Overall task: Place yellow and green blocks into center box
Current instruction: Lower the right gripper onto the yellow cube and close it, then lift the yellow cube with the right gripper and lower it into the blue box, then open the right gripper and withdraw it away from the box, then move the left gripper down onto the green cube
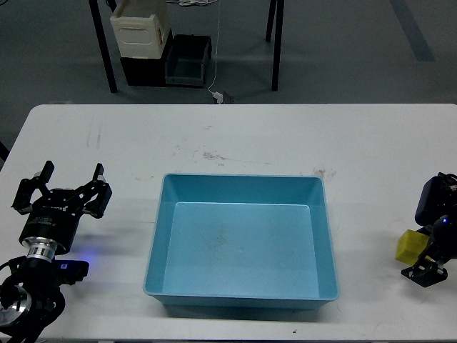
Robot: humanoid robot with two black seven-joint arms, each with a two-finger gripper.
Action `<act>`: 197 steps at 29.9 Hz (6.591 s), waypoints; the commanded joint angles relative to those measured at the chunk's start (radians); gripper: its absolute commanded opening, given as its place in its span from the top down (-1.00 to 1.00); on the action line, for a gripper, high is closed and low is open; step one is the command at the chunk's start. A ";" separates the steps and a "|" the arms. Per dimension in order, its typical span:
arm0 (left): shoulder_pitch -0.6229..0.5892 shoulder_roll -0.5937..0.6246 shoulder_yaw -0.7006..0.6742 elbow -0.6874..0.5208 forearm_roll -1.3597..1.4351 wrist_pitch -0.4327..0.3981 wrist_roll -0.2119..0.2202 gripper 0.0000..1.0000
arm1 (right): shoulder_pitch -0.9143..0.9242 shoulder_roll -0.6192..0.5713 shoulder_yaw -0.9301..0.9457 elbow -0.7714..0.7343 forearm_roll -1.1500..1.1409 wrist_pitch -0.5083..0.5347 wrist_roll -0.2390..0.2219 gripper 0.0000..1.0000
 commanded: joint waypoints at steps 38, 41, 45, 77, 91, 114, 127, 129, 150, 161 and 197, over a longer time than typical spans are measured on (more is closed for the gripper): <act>-0.005 0.001 -0.035 0.011 -0.002 -0.002 0.000 -1.00 | 0.535 0.160 0.129 0.197 0.181 0.052 0.000 0.91; -0.005 0.001 -0.035 0.011 -0.002 0.001 0.000 -1.00 | 0.561 0.230 0.092 0.203 0.197 0.065 0.000 0.91; -0.004 0.001 -0.037 0.011 -0.004 -0.001 0.000 -1.00 | 0.547 0.322 0.031 0.199 0.206 0.065 0.000 0.90; -0.004 0.001 -0.058 0.012 -0.004 -0.006 0.000 -1.00 | 0.213 0.510 0.006 -0.063 0.289 0.057 0.000 -0.92; -0.013 0.069 -0.080 0.014 0.004 -0.004 0.017 -1.00 | 0.196 0.462 0.306 -0.071 0.332 0.048 0.000 -0.95; -0.065 0.380 -0.114 0.075 0.007 -0.154 0.014 -1.00 | -0.348 0.671 1.365 -0.044 0.614 -0.317 -0.039 -0.94; -0.116 0.376 -0.236 0.107 0.032 -0.154 0.002 -1.00 | -0.698 0.754 1.625 0.096 0.752 -0.333 -0.114 -0.94; -0.114 0.335 -0.273 0.112 0.027 -0.154 0.002 -1.00 | -0.723 0.766 1.637 0.117 0.752 -0.333 -0.114 -0.95; -0.166 0.437 -0.290 0.276 1.155 -0.154 -0.237 -0.90 | -0.981 0.780 1.781 0.239 0.772 -0.347 -0.136 -1.00; -0.280 0.595 -0.270 0.109 1.696 -0.154 -0.237 -0.99 | -1.131 0.806 1.954 0.248 1.289 -0.334 -0.467 -1.00; -0.855 0.758 0.813 0.141 2.706 -0.154 -0.237 -1.00 | -1.315 0.806 2.046 0.240 1.429 -0.299 -0.460 -1.00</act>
